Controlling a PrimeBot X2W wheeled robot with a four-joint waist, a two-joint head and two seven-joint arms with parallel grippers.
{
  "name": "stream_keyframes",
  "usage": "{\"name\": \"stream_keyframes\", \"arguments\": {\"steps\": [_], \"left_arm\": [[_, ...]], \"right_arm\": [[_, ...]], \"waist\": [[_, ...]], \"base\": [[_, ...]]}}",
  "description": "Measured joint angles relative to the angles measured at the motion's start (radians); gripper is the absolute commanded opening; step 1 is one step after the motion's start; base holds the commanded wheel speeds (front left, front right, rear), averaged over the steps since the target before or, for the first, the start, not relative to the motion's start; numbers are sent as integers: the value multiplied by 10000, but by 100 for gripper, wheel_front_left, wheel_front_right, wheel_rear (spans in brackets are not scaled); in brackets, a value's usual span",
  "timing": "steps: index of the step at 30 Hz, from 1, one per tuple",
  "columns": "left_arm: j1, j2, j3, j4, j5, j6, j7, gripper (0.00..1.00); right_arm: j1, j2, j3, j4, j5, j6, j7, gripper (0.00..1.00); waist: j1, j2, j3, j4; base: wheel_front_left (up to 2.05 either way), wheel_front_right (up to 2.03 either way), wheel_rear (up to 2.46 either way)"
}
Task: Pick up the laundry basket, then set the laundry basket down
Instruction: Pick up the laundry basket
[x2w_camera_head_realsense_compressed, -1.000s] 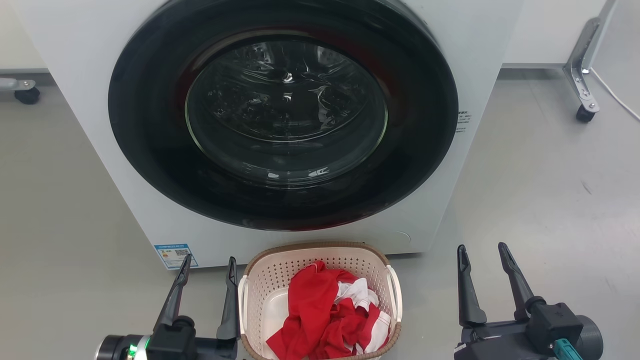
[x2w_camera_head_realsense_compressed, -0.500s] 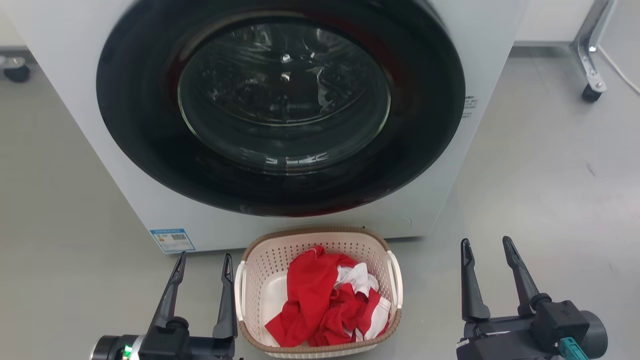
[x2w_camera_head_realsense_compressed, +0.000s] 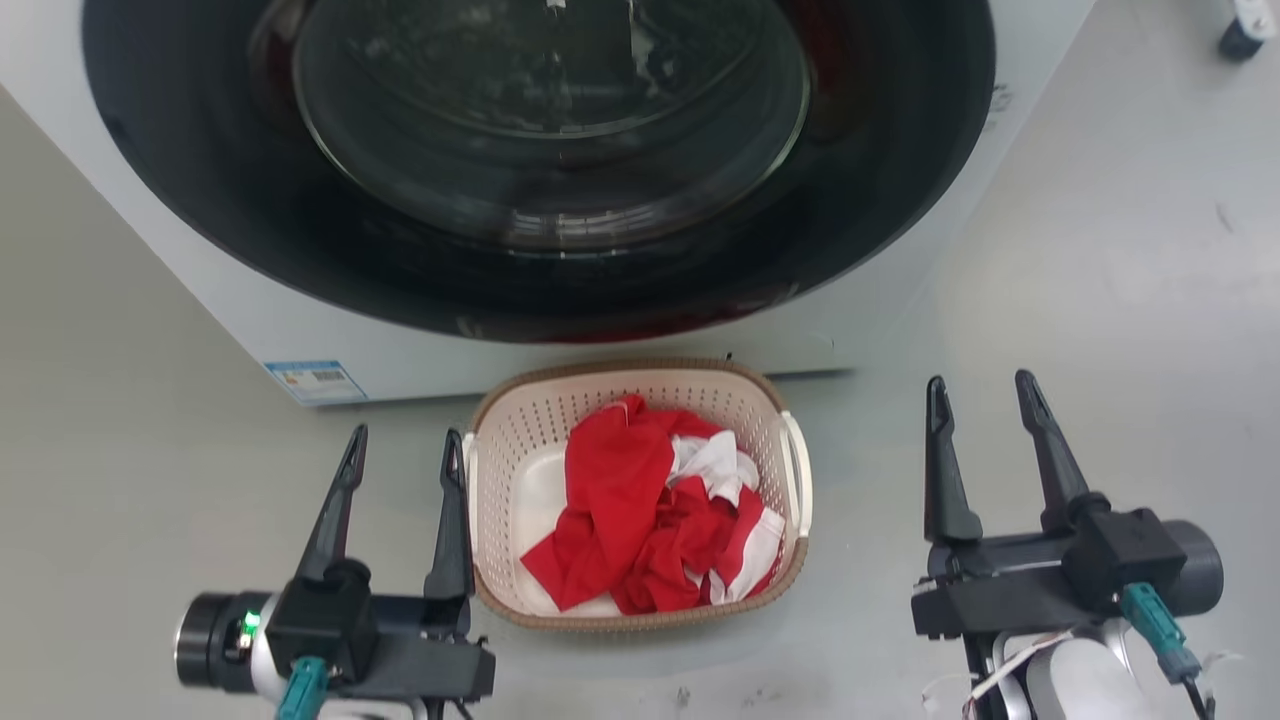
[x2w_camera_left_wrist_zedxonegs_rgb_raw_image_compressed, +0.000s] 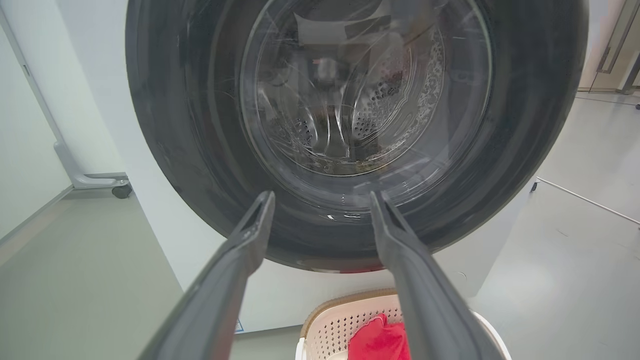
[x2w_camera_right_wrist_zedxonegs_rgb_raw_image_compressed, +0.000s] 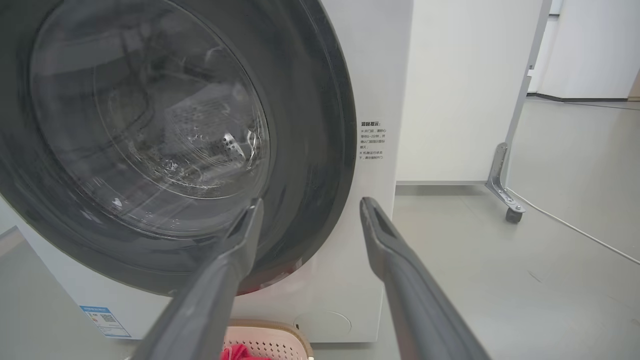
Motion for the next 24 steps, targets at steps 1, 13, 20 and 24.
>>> {"name": "stream_keyframes", "arguments": {"steps": [1, 13, 20, 24], "left_arm": [[-152, -2, -8, 84, 0, 0, 0, 100], [-2058, -75, -255, 1651, -297, -6, 0, 100], [-3108, -107, -247, 2790, -366, -109, 0, 100], [-3828, -140, -230, 3386, -525, -253, 2, 100]], "right_arm": [[-129, 0, -19, 79, -23, 0, 0, 100], [-1530, -33, -255, 1340, -67, 0, 0, 100], [-2634, -52, -366, 2173, -67, 2, 0, 100], [-3257, -67, -416, 2685, -54, 19, 0, 100]], "waist": [[0, 0, 140, -1], [1, 1, 1888, 36], [2, 1, 2934, 60], [1, 1, 3531, 71]], "base": [[0, 0, 0], [0, 0, 0], [0, 0, 0], [0, 0, 0]]}}
